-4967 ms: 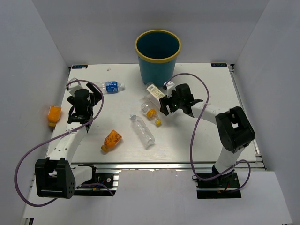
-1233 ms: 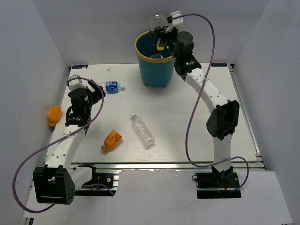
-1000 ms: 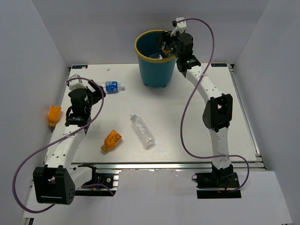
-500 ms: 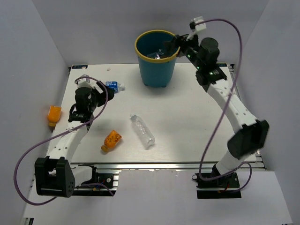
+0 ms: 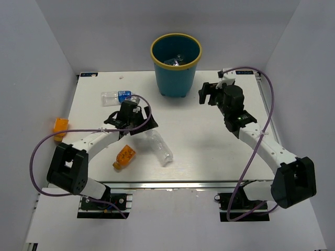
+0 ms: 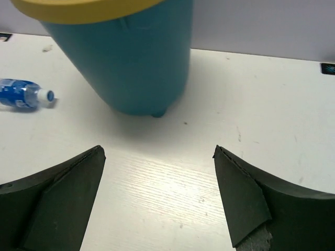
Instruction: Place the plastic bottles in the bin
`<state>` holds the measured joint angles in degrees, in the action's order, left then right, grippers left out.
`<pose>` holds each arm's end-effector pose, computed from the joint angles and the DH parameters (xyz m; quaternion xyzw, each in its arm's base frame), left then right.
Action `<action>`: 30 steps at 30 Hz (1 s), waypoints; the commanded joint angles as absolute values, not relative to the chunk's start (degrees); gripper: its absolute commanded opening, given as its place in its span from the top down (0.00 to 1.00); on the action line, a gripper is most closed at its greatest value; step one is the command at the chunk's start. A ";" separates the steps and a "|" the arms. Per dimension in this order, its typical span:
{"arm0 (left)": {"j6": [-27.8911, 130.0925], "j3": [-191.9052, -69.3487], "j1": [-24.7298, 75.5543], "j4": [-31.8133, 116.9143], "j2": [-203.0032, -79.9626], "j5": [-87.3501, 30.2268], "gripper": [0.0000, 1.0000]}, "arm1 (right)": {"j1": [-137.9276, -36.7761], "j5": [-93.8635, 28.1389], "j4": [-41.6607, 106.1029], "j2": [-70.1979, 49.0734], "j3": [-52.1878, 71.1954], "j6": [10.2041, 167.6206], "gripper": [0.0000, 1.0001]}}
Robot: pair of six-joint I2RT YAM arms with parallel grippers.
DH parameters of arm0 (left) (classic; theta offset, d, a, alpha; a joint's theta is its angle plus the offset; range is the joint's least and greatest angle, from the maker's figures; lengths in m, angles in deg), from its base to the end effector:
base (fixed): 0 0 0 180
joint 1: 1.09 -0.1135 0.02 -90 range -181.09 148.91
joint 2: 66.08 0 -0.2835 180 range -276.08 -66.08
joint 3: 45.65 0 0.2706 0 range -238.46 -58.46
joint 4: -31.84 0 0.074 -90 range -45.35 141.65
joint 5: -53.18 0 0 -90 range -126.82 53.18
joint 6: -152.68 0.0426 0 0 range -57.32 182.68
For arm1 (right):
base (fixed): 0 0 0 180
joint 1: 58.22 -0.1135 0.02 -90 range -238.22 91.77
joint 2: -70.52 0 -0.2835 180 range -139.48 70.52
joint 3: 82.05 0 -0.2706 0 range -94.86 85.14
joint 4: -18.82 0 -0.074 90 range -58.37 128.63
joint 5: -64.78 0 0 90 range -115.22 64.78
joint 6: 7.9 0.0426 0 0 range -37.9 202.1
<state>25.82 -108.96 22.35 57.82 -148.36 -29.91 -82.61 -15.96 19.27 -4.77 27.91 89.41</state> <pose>0.2917 -0.1320 0.2243 -0.0848 0.9184 -0.2402 0.3027 0.3061 0.1312 0.3514 -0.0562 0.7388 0.1251 0.6598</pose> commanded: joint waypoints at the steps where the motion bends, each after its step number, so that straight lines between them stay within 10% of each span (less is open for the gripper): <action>1: 24.28 -111.71 23.34 64.50 -149.65 -29.97 0.02 | -82.39 -9.93 16.24 0.02 28.88 88.69 0.11; 19: 21.37 -110.75 29.50 61.88 -158.09 -28.39 0.02 | -82.13 -6.06 16.24 -0.06 33.72 91.68 0.11; 30: 24.00 -120.40 29.59 62.05 -159.42 -27.51 0.49 | -81.43 -5.54 15.37 2.92 38.10 93.52 0.11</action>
<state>22.21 -114.49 29.41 63.46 -160.53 -28.51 -82.04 -7.11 18.02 0.28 36.28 91.77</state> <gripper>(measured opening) 0.761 0.894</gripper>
